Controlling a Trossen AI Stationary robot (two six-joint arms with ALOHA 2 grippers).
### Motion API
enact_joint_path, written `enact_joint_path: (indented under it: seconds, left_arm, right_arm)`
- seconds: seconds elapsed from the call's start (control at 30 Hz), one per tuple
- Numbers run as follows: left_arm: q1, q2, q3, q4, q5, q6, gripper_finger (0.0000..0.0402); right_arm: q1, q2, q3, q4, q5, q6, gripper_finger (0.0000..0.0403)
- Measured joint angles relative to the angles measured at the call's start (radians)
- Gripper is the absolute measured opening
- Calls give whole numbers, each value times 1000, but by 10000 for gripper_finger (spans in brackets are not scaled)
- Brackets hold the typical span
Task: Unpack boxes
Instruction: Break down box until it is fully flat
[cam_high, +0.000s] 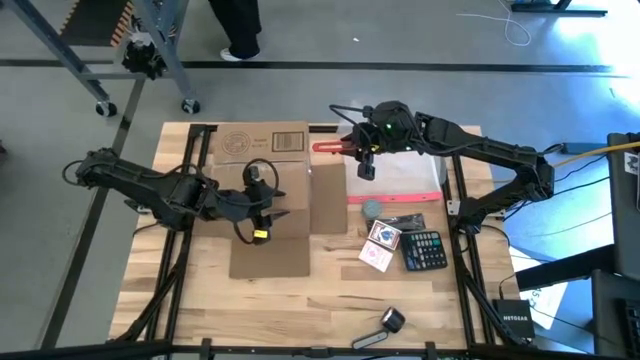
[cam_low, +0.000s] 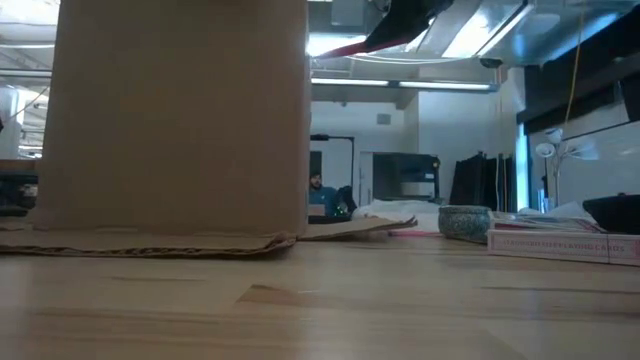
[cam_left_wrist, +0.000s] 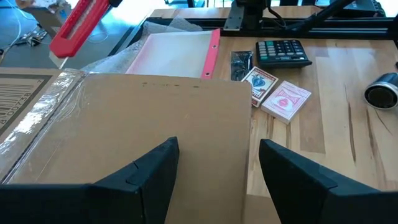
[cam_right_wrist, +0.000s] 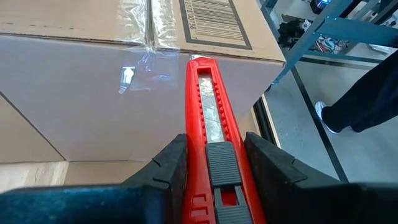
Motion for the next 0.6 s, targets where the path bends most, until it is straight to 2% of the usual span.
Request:
enact_joint_path:
  seconds: [0.6]
  left_arm:
    - [3, -1, -1, 15, 1, 1, 219]
  right_arm:
    - [-1, 46, 0, 44, -60, 32, 134]
